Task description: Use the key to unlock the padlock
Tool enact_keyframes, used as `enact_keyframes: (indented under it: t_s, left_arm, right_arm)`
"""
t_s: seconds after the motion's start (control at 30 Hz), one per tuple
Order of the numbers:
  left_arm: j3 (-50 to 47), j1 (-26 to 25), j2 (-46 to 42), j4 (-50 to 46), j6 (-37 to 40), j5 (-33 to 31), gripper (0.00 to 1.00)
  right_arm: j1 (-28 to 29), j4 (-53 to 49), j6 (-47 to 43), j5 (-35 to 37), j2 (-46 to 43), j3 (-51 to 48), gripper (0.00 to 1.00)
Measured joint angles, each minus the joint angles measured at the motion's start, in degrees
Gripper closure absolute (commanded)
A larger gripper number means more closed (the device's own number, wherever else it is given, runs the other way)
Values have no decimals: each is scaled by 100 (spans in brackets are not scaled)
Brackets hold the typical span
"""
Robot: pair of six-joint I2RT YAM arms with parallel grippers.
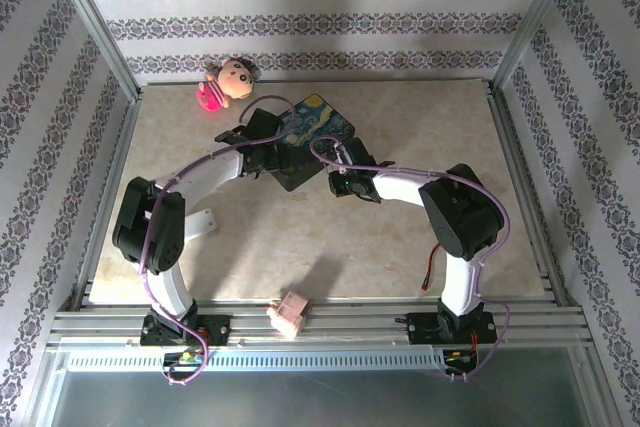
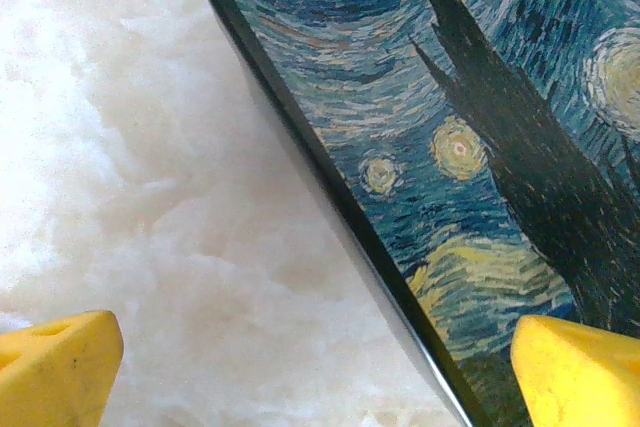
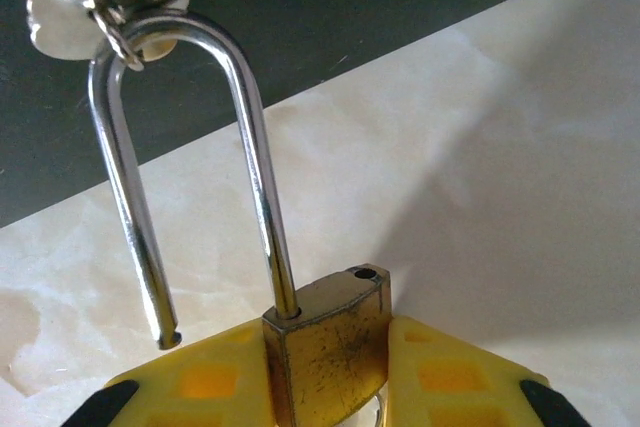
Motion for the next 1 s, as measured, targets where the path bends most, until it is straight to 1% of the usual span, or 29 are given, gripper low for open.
enact_keyframes:
  t_s: [0.17,0.4,0.6,0.77,1.0]
  left_arm:
    - [-131,0,-282,289,9,-151,1]
    - [-138,0,-229,721,26,-177,1]
    - [-232,-2,-31,743,26,-203,1]
    - [-289,-2,15,719,24,-304,1]
    - [-258,0,90,691,-2,-332,1]
  right_arm:
    - [4,66,262,-114,-22,-39,99]
    - [42,197,647,-234,-35,-116,99]
    - [37,323,774,-223,-146,-264,99]
    - [-76,350,787,-214,-264,-393,99]
    - [-188,332,713,-356,-442,-514,96]
